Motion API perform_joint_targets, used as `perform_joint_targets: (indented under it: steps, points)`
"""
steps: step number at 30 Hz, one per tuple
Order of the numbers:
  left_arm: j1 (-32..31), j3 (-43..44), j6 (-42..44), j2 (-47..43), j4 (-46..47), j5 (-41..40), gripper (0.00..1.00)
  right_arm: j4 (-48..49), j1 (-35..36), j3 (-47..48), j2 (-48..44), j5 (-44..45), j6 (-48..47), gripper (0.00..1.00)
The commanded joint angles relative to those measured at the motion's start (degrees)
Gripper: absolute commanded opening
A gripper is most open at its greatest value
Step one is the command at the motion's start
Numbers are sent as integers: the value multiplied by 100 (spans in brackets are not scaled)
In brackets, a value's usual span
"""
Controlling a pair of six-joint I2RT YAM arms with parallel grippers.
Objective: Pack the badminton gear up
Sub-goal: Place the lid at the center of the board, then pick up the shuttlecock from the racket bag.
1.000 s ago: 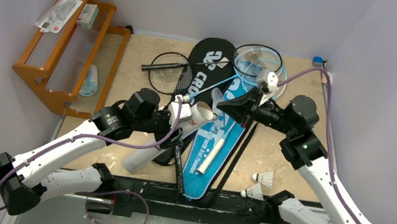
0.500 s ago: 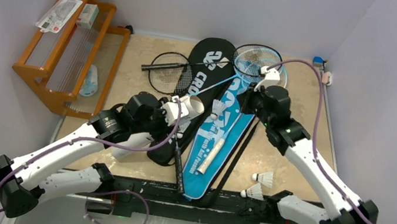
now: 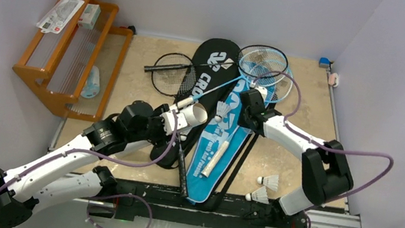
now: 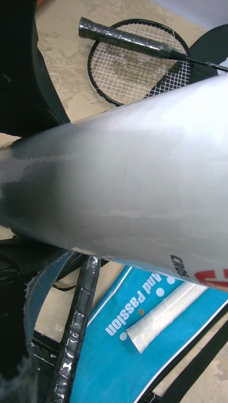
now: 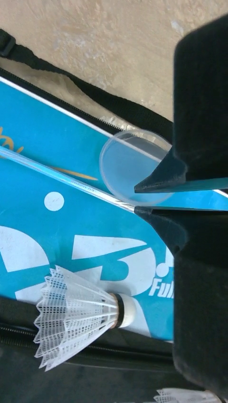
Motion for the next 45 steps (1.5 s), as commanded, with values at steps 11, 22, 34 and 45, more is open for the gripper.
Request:
perform_joint_targets:
  steps: [11,22,34,45]
  points:
    - [-14,-425,34,-771,974,421,43,271,-60,1587,478,-1472,-1237,71]
    - [-14,-453,-21,-820,1030,566,43,-1551,-320,4131,2431,-2599,-1778,70]
    - [-14,-435,-56,-763,1004,569,43,-2075,-332,4031,2616,-3204,-2088,60]
    - [-14,-435,-119,-718,993,523,44,-1945,-332,3353,2264,-3677,-2306,26]
